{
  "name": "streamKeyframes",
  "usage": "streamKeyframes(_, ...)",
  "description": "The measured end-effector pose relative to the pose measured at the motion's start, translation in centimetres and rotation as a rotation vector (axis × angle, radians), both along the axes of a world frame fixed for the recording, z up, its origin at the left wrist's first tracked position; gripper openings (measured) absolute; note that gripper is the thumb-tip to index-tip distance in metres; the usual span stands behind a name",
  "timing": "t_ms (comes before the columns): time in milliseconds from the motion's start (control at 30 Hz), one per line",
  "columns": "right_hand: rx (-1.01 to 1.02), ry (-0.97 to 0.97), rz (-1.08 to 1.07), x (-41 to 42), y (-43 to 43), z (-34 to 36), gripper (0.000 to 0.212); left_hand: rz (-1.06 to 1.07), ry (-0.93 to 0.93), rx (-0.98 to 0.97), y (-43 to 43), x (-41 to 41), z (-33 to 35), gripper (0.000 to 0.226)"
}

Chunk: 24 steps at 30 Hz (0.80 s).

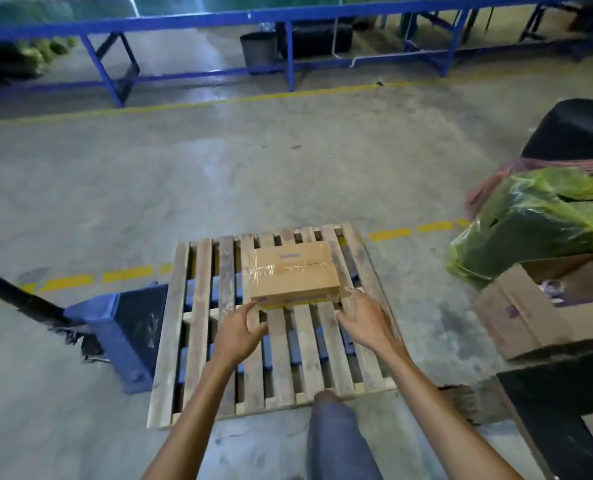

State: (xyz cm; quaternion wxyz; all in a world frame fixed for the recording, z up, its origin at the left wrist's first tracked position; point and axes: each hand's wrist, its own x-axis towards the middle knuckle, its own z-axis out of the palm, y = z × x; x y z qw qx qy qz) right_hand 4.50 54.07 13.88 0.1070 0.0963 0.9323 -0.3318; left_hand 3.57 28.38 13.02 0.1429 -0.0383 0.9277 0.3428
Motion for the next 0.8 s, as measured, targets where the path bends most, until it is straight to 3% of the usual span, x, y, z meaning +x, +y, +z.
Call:
streamKeyframes(200, 0.008, -0.055, -0.029, -13.4, 1.9, -5.9, 0.056, 0.077, -0.059, 0.011, -0.6, -12.5, -5.7, 0.055)
streamKeyframes(400, 0.017, -0.177, -0.061, -31.8, 4.2, -16.9, 0.058, 0.242, -0.198, 0.054, -0.6, -29.8, -16.0, 0.056)
streamKeyframes(600, -0.035, -0.324, -0.139, -45.2, 6.1, -33.2, 0.070, 0.396, -0.445, 0.043, -1.1, -43.0, -32.2, 0.070)
streamKeyframes(800, -0.074, -0.422, -0.273, -52.8, 7.9, -49.8, 0.082, 0.448, -0.552, -0.013, -2.4, -50.9, -48.7, 0.085)
